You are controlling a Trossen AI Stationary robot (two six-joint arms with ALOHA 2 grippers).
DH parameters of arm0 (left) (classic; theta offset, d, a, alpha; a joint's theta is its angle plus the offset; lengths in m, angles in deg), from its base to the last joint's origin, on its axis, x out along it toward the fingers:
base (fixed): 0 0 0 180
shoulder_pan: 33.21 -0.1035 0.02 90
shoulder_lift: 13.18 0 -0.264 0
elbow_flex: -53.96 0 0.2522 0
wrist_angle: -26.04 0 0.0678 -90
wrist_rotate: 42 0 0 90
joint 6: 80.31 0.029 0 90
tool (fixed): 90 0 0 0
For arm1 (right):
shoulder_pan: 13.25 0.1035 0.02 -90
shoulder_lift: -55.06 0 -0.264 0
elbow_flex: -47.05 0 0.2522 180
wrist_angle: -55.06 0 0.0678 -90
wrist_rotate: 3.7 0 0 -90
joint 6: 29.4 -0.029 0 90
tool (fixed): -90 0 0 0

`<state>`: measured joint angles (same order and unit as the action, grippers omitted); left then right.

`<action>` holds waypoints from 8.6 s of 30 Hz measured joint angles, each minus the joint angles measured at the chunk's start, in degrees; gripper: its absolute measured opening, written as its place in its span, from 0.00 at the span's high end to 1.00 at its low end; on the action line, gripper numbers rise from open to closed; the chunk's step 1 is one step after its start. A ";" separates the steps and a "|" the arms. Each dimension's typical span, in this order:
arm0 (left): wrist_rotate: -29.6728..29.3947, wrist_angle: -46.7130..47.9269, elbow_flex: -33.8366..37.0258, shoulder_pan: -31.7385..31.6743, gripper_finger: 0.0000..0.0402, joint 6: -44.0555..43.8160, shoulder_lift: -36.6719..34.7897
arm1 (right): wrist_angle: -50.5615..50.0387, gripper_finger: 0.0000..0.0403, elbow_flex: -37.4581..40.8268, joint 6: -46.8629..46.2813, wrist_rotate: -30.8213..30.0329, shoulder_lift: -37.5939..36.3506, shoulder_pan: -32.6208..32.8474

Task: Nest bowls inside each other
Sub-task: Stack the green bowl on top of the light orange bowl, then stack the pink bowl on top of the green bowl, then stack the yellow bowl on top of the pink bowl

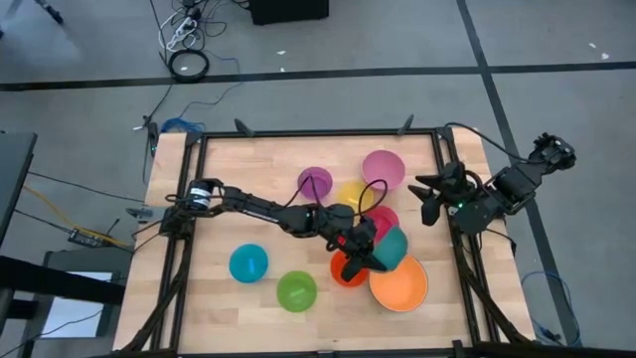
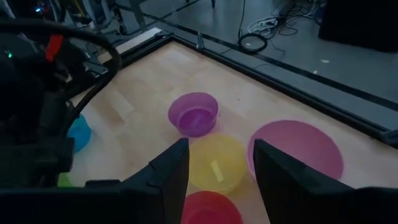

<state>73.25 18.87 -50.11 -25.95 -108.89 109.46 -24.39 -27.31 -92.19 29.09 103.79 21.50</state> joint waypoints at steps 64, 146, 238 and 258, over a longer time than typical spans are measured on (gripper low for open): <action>-46.08 76.40 0.03 -10.23 0.85 19.67 -41.57 | 13.59 0.56 0.02 37.48 42.56 26.36 -49.31; -54.17 93.52 0.64 -10.16 0.85 8.62 -45.45 | 2.14 1.00 -12.48 23.12 56.70 36.90 6.20; -56.76 93.03 0.64 -10.16 0.86 8.51 -45.29 | -15.91 0.54 -25.24 -1.20 14.52 37.58 25.78; -49.60 94.44 12.14 -6.28 0.86 10.44 -46.70 | 4.73 0.58 -23.31 23.11 19.82 33.91 -30.38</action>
<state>23.65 113.31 -37.97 -32.23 -98.45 62.76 -19.66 -50.62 -69.08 48.90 137.70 -8.89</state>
